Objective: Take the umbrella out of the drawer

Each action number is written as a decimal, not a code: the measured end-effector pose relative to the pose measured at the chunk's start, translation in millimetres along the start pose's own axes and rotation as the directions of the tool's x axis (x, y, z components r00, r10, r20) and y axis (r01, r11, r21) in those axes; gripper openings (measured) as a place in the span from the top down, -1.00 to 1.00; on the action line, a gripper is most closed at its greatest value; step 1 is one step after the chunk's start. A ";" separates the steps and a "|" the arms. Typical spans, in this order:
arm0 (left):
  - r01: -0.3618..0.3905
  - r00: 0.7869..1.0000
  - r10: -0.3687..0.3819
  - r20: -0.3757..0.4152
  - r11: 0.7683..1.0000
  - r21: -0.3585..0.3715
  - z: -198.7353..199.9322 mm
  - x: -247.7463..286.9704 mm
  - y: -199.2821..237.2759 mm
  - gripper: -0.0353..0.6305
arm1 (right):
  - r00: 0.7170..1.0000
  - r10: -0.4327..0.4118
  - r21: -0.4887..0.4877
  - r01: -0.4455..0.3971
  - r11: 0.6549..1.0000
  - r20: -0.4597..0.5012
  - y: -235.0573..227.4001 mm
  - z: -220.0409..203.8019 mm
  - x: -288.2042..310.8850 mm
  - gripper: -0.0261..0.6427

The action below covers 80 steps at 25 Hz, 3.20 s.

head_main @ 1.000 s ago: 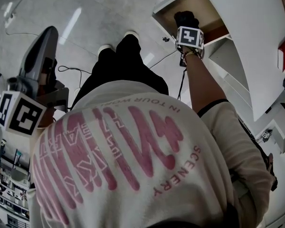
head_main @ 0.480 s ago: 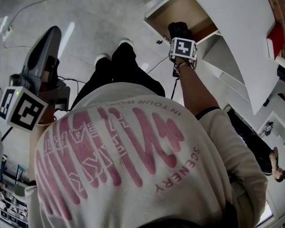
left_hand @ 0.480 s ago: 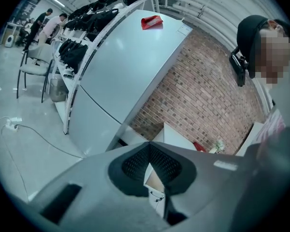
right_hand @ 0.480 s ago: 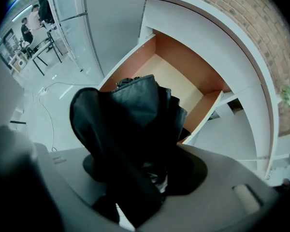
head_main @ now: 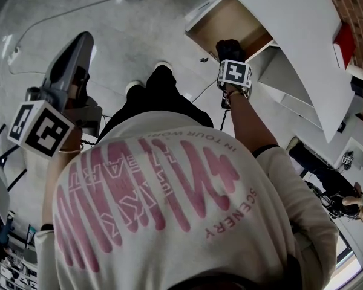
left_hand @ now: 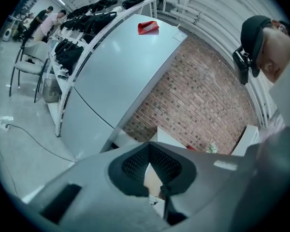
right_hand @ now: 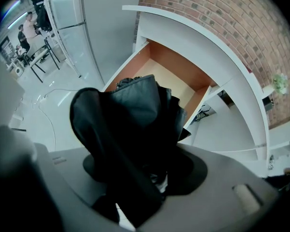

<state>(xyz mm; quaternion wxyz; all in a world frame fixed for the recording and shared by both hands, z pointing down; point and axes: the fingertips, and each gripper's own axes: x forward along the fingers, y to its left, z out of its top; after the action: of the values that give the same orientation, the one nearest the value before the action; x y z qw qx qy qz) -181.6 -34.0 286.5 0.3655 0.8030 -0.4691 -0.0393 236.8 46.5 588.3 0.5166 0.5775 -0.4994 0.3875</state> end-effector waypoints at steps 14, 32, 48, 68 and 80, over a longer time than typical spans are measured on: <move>0.122 0.993 -0.122 0.004 0.992 0.018 11.8 -9.7 -17.2 0.89 | 0.993 0.072 0.061 -0.078 0.995 0.089 38.4 -16.8 -61.8 0.12; 0.249 0.968 -0.248 -0.026 0.967 0.058 19.2 -25.0 -46.8 0.89 | 0.967 0.127 0.165 -0.166 0.972 0.222 77.2 -35.4 -133.2 0.12; 0.271 0.962 -0.268 -0.057 0.960 0.065 17.1 -16.5 -50.6 0.89 | 0.903 0.205 0.159 -0.282 0.946 0.378 112.6 12.5 -180.3 0.12; 0.283 0.959 -0.282 -0.025 0.955 0.090 27.0 -17.0 -64.0 0.89 | 0.763 0.264 0.142 -0.420 0.896 0.590 124.2 84.8 -263.6 0.12; 0.293 0.955 -0.296 0.014 0.950 0.112 30.7 -29.7 -75.9 0.89 | 0.660 0.281 0.120 -0.493 0.862 0.697 127.6 108.6 -316.2 0.12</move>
<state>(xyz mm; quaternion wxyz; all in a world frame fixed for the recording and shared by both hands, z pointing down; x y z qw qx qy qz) -155.6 -5.4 208.4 0.3042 0.8820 -0.3511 -0.0800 41.2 -0.4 292.4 0.1179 0.6255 -0.6963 0.3318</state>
